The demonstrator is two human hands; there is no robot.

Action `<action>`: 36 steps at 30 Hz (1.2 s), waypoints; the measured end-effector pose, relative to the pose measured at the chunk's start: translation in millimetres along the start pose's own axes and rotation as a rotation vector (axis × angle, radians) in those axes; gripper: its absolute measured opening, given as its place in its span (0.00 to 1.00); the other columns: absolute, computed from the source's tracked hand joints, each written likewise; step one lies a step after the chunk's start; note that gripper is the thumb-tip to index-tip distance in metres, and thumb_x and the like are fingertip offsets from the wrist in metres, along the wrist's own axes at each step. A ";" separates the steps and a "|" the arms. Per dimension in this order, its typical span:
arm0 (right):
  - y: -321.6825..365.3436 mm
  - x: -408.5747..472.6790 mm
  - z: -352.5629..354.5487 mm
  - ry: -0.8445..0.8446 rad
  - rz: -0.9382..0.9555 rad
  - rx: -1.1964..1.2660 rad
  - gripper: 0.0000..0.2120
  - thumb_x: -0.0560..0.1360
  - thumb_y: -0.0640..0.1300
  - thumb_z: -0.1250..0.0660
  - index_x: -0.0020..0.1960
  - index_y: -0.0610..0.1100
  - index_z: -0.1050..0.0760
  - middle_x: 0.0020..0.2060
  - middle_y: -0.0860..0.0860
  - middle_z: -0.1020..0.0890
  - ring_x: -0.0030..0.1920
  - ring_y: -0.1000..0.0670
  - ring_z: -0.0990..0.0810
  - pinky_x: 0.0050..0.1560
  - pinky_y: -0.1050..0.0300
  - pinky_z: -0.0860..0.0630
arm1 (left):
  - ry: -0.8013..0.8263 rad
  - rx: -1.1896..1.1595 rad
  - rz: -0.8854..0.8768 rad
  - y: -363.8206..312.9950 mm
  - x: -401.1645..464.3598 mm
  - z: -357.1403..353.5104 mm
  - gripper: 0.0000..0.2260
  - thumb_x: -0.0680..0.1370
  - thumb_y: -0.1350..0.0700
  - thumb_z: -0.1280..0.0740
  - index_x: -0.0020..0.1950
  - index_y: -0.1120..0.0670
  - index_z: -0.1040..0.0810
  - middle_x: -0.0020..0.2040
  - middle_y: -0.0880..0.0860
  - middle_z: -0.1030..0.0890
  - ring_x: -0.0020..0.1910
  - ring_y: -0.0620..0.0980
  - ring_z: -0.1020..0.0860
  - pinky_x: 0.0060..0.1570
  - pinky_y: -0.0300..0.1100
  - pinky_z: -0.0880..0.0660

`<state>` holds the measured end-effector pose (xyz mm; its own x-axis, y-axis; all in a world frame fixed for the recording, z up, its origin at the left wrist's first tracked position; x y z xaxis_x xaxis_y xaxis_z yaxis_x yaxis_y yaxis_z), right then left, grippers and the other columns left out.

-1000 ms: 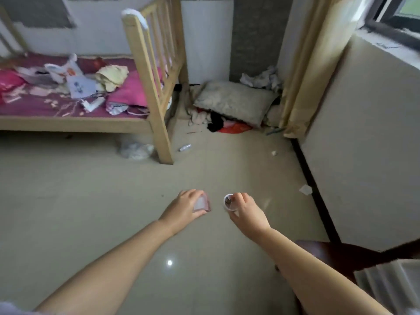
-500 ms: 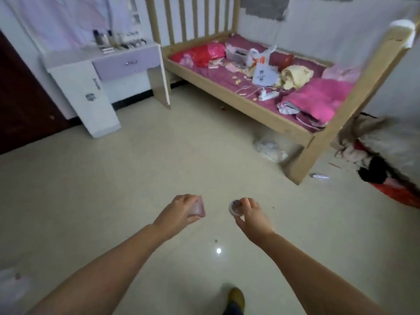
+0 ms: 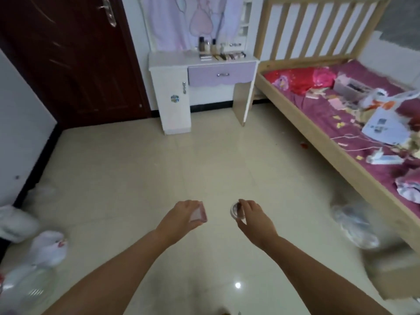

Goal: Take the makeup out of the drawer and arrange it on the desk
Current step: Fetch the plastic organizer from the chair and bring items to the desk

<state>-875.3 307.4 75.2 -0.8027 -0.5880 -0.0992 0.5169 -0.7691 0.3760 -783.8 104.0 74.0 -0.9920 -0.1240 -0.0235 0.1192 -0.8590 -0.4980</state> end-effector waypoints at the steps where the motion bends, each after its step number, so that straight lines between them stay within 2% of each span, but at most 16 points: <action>1: -0.9 21.0 2.9 0.012 0.021 -0.004 0.25 0.77 0.47 0.38 0.72 0.45 0.40 0.65 0.48 0.32 0.64 0.48 0.31 0.57 0.55 0.27 | -0.008 -0.008 0.024 6.3 13.0 3.6 0.24 0.74 0.48 0.30 0.67 0.55 0.29 0.64 0.54 0.26 0.62 0.54 0.28 0.60 0.43 0.31; 5: 1.2 104.5 9.2 0.045 0.105 -0.015 0.25 0.77 0.47 0.38 0.72 0.45 0.40 0.65 0.49 0.32 0.64 0.48 0.31 0.56 0.55 0.26 | -0.041 0.004 0.045 33.6 72.7 22.6 0.21 0.74 0.47 0.31 0.65 0.54 0.26 0.62 0.53 0.24 0.60 0.53 0.27 0.59 0.42 0.31; 9: 7.8 197.4 9.3 0.054 0.173 -0.013 0.24 0.77 0.47 0.38 0.71 0.45 0.39 0.65 0.49 0.31 0.64 0.48 0.31 0.55 0.56 0.26 | -0.061 0.020 0.062 72.0 142.5 41.1 0.24 0.75 0.49 0.31 0.68 0.56 0.29 0.64 0.54 0.25 0.62 0.53 0.28 0.62 0.42 0.32; 16: 21.4 385.7 31.2 0.051 0.172 -0.025 0.25 0.77 0.47 0.38 0.72 0.45 0.39 0.66 0.49 0.32 0.65 0.48 0.32 0.58 0.57 0.28 | -0.101 0.047 0.034 154.7 305.4 97.1 0.23 0.75 0.47 0.31 0.67 0.56 0.28 0.64 0.54 0.25 0.62 0.54 0.28 0.61 0.42 0.32; 20: 21.1 483.9 57.9 0.014 0.144 -0.020 0.26 0.77 0.47 0.37 0.72 0.44 0.39 0.67 0.47 0.32 0.65 0.46 0.31 0.59 0.55 0.29 | -0.125 0.026 -0.041 185.1 405.1 136.9 0.17 0.71 0.50 0.27 0.57 0.56 0.21 0.55 0.55 0.19 0.54 0.56 0.22 0.56 0.41 0.30; 24: 4.5 574.1 78.8 -0.002 0.120 -0.015 0.26 0.76 0.47 0.37 0.72 0.43 0.38 0.66 0.47 0.31 0.64 0.45 0.31 0.59 0.53 0.29 | -0.113 0.011 -0.021 211.2 502.0 159.6 0.20 0.72 0.48 0.28 0.60 0.55 0.23 0.59 0.54 0.21 0.58 0.55 0.24 0.58 0.45 0.28; 30: -30.7 731.9 104.9 -0.015 0.166 -0.053 0.26 0.76 0.47 0.37 0.72 0.45 0.37 0.66 0.48 0.31 0.64 0.46 0.30 0.60 0.55 0.28 | -0.187 0.008 -0.011 243.9 649.9 177.0 0.19 0.73 0.48 0.29 0.61 0.52 0.25 0.61 0.51 0.23 0.60 0.51 0.27 0.59 0.40 0.31; 36: -32.9 888.1 139.7 0.027 0.310 -0.091 0.24 0.76 0.48 0.37 0.70 0.46 0.36 0.65 0.49 0.30 0.62 0.48 0.29 0.56 0.56 0.27 | -0.225 -0.008 0.030 271.2 771.5 208.1 0.17 0.73 0.50 0.28 0.59 0.56 0.23 0.56 0.52 0.21 0.55 0.51 0.24 0.58 0.46 0.28</action>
<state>-1646.8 -154.4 103.4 -0.5956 -0.8031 -0.0178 0.7608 -0.5711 0.3084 -1508.1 -328.0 101.1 -0.9536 -0.2581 0.1553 0.1473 -0.8494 -0.5067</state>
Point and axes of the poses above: each hand's wrist, its own x-axis towards the middle knuckle, its own z-axis out of the back of the hand, y = z × x, the point moved 5 cm from there along x, towards the middle knuckle
